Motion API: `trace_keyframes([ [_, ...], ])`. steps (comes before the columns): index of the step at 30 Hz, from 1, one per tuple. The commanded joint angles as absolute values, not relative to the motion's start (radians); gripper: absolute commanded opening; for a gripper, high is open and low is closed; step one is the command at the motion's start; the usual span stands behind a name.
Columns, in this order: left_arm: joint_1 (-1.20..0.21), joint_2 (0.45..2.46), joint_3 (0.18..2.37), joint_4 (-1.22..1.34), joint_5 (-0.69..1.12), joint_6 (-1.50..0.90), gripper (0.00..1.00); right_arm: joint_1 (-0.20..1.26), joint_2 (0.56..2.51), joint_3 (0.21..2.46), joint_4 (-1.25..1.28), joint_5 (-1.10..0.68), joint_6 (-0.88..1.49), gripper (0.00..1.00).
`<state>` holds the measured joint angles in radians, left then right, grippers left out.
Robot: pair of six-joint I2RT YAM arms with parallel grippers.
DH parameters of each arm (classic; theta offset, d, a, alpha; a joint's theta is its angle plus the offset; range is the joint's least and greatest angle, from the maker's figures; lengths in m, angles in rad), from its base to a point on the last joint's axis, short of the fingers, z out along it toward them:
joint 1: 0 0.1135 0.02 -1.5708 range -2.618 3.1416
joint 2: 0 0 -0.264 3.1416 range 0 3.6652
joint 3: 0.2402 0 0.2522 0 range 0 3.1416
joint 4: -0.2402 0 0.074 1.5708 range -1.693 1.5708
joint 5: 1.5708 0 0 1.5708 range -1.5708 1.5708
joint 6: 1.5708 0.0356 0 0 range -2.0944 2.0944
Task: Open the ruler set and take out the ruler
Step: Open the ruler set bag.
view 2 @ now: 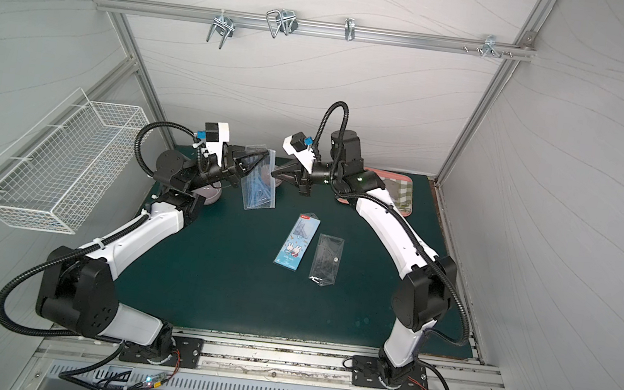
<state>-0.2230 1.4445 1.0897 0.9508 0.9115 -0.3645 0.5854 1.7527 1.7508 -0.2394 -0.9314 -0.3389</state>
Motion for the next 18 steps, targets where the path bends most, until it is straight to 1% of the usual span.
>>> trace_keyframes([
  [1,-0.216,1.408,1.19,1.147,0.846,-0.4,0.0,0.598,1.768,1.716,-0.319,-0.924,-0.344,0.0],
  [18,-0.194,1.396,1.242,1.181,0.811,-0.433,0.0,0.602,1.776,1.704,-0.316,-0.928,-0.338,0.0],
])
